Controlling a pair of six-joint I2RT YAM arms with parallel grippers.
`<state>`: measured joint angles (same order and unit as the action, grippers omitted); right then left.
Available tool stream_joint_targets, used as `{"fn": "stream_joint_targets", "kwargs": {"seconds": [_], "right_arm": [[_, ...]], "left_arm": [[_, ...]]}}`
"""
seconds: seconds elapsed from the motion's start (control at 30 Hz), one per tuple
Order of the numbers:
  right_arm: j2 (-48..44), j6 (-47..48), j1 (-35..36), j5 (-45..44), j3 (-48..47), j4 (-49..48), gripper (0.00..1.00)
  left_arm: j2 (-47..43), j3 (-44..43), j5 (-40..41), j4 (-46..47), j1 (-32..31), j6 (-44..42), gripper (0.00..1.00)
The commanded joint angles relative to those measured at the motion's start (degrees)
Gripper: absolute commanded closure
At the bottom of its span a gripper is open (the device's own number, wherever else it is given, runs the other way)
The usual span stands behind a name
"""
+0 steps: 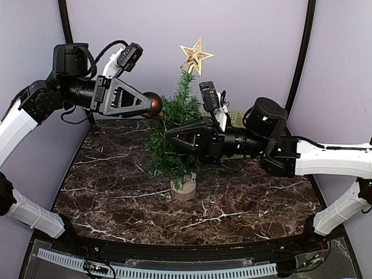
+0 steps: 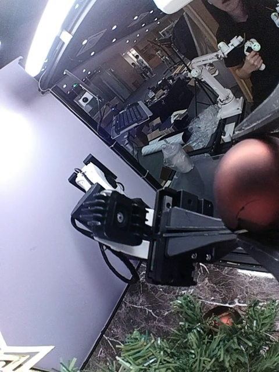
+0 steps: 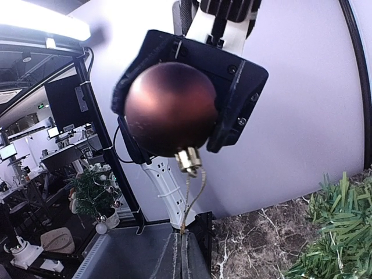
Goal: Decorate the small christmas tree
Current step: Hang the ornament ball on the branch.
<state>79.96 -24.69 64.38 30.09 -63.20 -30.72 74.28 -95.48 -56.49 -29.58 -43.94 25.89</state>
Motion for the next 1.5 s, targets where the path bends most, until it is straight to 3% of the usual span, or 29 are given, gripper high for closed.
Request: {"fn": "stream_joint_targets", "kwargs": {"seconds": [0.0, 0.43, 0.73, 1.03, 1.27, 1.4, 1.47], "right_arm": [[-4.25, 0.85, 0.56, -4.08, 1.0, -1.8, 1.0], [-2.29, 3.37, 2.31, -17.8, -8.1, 18.48, 1.0], [-0.95, 2.42, 3.21, -21.81, -9.95, 21.45, 1.0], [-0.84, 1.44, 3.28, -23.39, -8.95, 24.02, 1.0], [-3.06, 0.78, 3.29, -18.28, -5.02, 22.63, 1.0], [-5.86, 1.45, 3.24, -16.67, -3.22, 21.9, 0.61], [-7.6, 2.18, 3.3, -17.33, -2.31, 20.84, 0.46]], "left_arm": [[-3.47, 2.4, 3.84, 3.51, 1.1, -0.43, 0.46], [-9.17, 16.72, 9.01, 19.75, 3.35, 4.65, 0.47], [-8.38, 19.01, 7.65, 23.38, 3.43, 5.68, 0.47], [-11.67, 23.33, 13.68, 23.97, 4.45, 6.57, 0.47], [-14.14, 28.28, 10.74, 27.13, 5.01, 7.72, 0.47], [-13.89, 28.44, 4.11, 27.39, 5.08, 7.77, 0.47], [-13.34, 27.53, 0.83, 25.51, 5.04, 6.86, 0.47]]}}
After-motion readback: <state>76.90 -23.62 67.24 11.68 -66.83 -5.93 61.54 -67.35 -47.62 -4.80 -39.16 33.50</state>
